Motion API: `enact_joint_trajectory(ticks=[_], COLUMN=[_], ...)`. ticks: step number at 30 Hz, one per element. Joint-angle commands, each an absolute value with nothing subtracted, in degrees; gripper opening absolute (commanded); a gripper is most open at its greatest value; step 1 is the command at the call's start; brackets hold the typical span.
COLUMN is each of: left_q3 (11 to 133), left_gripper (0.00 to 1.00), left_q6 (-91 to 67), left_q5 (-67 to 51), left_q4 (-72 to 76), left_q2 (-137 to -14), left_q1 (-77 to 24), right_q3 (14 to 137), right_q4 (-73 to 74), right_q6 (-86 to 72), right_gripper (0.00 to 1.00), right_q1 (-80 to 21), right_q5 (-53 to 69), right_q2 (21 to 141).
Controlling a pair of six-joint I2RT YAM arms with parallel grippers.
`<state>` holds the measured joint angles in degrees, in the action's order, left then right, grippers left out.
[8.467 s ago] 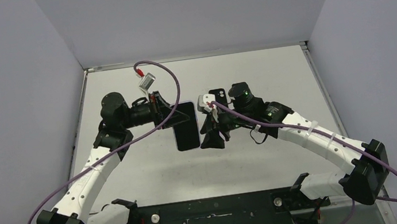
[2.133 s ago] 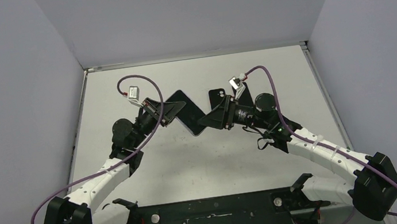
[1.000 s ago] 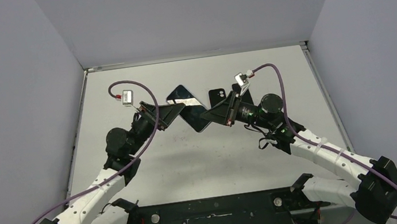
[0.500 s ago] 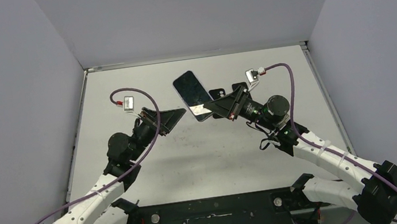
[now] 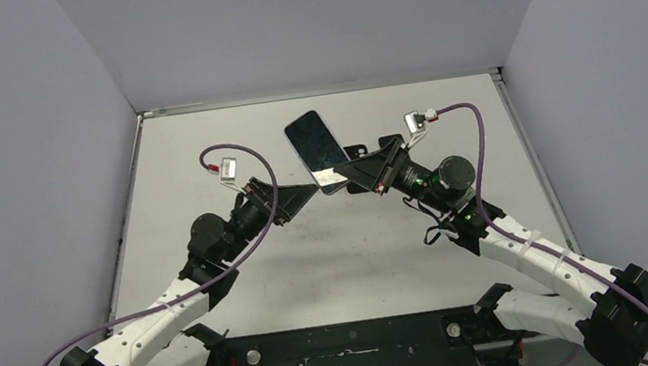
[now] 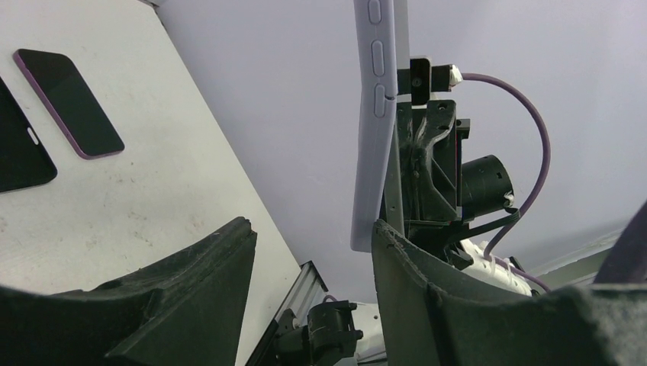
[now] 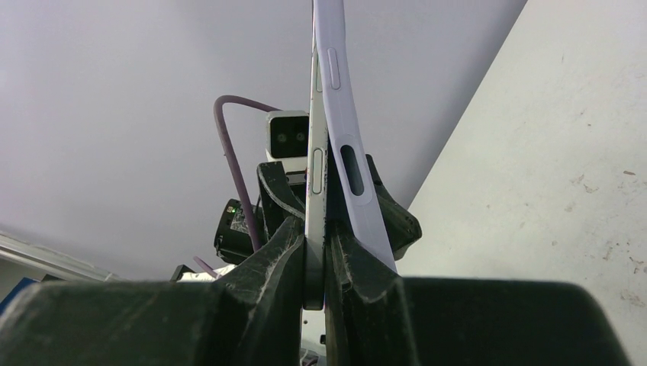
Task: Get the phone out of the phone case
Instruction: Remove the phone case from the phone.
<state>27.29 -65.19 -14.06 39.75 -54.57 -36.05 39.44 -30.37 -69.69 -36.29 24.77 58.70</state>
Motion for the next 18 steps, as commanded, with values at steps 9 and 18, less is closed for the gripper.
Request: enact_joint_trajectory(ticks=[9,18], left_q3=[29.3,30.4], left_gripper=[0.55,0.56], left_q6=[-63.1,-62.9], left_q5=[-13.3,-13.4], left_q4=[44.4,45.9], left_q2=[-55.8,-57.1], left_q1=[-38.3,-39.1], right_q3=[40.6,40.8], right_q4=[-38.2,-37.9], right_q6=[-69.6,-69.4], right_gripper=[0.00,0.00], right_q1=[-35.9,-35.9], right_q5=[24.3,25.3], right_q2=[56.7,57.2])
